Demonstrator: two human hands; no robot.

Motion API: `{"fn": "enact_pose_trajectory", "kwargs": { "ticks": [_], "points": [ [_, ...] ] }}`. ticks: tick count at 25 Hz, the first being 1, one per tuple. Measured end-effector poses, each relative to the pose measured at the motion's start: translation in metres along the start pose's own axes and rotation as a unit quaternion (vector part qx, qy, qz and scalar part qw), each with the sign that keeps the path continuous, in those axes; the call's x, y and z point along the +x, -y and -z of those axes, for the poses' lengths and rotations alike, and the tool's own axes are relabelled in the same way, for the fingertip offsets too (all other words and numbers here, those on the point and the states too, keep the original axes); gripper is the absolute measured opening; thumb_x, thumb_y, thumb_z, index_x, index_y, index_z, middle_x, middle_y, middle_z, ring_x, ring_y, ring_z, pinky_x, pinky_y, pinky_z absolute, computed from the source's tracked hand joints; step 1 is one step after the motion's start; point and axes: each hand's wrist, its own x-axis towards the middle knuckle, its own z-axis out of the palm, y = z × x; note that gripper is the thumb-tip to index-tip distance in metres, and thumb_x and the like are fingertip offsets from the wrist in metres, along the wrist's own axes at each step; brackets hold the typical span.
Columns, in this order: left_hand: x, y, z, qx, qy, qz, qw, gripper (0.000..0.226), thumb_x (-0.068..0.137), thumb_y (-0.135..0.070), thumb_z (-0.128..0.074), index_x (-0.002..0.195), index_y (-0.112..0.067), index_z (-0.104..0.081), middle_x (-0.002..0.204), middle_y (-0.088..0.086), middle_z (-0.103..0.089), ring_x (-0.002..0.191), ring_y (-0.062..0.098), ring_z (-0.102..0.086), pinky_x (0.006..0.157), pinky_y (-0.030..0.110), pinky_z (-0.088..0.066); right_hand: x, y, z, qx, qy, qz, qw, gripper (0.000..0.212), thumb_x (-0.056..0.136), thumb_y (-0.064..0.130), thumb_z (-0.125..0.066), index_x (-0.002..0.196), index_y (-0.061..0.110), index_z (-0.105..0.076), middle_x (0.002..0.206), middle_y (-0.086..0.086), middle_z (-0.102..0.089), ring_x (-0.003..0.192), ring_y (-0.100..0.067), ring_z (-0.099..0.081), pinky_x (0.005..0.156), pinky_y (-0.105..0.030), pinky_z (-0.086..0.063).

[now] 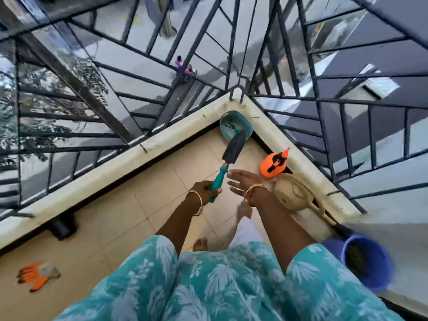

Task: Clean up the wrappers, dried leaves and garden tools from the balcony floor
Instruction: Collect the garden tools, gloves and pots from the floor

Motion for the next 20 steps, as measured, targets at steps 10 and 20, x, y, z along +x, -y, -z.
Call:
{"fn": "enact_pose_trajectory", "kwargs": {
  "ticks": [10, 20],
  "points": [
    [0.151, -0.156, -0.077, -0.144, 0.002, 0.071, 0.987, 0.013, 0.083, -0.006, -0.071, 0.089, -0.011, -0.060, 0.066, -0.002, -0.058, 0.047, 0.000, -0.053, 0.050, 0.015, -0.044, 0.166, 0.158, 0.061, -0.108, -0.002, -0.011, 0.994, 0.022, 0.087, 0.007, -0.064, 0.071, 0.018, -0.052, 0.065, 0.001, -0.058, 0.053, -0.003, -0.056, 0.049, -0.017, -0.043],
    [0.351, -0.165, -0.020, -0.055, -0.132, 0.168, 0.975, 0.021, 0.083, 0.003, -0.056, 0.095, -0.002, -0.073, 0.102, 0.018, -0.071, 0.099, 0.029, -0.066, 0.089, 0.031, -0.049, 0.376, 0.249, 0.052, -0.208, -0.110, -0.012, 0.972, 0.028, 0.079, 0.000, -0.070, 0.061, 0.015, -0.053, 0.064, -0.009, -0.054, 0.055, -0.016, -0.047, 0.043, -0.017, -0.046]
  ]
}}
